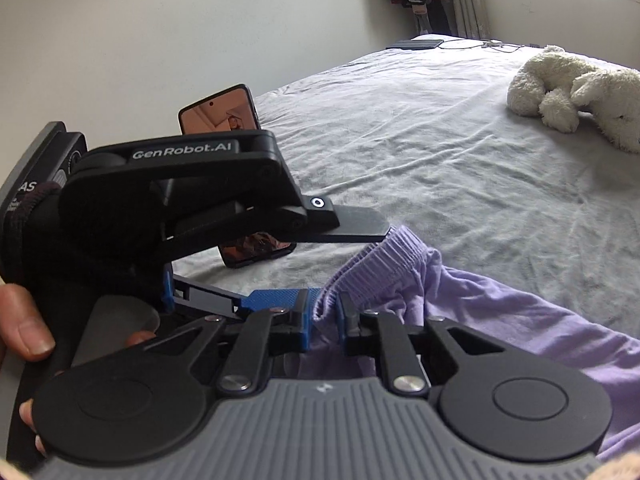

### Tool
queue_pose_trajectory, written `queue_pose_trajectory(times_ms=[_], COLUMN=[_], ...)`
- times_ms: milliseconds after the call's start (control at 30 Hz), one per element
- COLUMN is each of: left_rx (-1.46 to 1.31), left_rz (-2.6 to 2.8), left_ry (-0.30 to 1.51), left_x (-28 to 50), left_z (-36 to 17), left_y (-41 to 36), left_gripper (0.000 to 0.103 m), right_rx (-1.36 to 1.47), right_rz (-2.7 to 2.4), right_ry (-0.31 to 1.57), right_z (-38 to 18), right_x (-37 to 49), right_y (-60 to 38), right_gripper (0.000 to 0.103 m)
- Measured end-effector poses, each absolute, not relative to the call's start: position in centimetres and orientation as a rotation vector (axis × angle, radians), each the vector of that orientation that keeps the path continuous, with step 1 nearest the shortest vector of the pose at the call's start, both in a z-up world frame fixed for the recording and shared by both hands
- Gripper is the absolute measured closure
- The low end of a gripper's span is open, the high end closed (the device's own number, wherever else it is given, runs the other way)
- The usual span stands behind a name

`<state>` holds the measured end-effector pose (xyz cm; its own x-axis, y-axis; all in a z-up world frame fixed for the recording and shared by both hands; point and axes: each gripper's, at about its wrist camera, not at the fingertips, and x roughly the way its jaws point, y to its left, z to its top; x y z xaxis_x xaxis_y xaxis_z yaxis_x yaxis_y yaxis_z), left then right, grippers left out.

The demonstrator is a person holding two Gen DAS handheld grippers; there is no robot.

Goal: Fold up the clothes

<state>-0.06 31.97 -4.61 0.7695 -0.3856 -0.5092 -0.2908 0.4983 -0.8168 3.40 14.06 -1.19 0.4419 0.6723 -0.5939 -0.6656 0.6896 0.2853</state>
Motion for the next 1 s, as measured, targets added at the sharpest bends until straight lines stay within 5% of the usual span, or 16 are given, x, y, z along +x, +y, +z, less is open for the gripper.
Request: queue_pose_trajectory(times_ms=[167, 300, 1000], left_rx=[-1.036, -1.023, -0.887], left_rz=[-0.035, -0.035, -0.034], left_ry=[0.742, 0.736, 0.763], left_x=[0.1, -0.2, -2.6], left_z=[-4.6, -4.4, -3.8], left_y=[31.9, 32.0, 27.3], left_gripper=[0.039, 0.040, 0.052], right_rx=[0.029, 0.029, 0.533], right_rz=[0.833, 0.826, 0.192], right_ry=[0.785, 0.783, 0.932], right_z=[-1.5, -0.5, -1.9], right_x=[3.4, 2.5, 4.1], right_y=[14.6, 12.4, -5.6], right_gripper=[0.079, 0.056, 0.056])
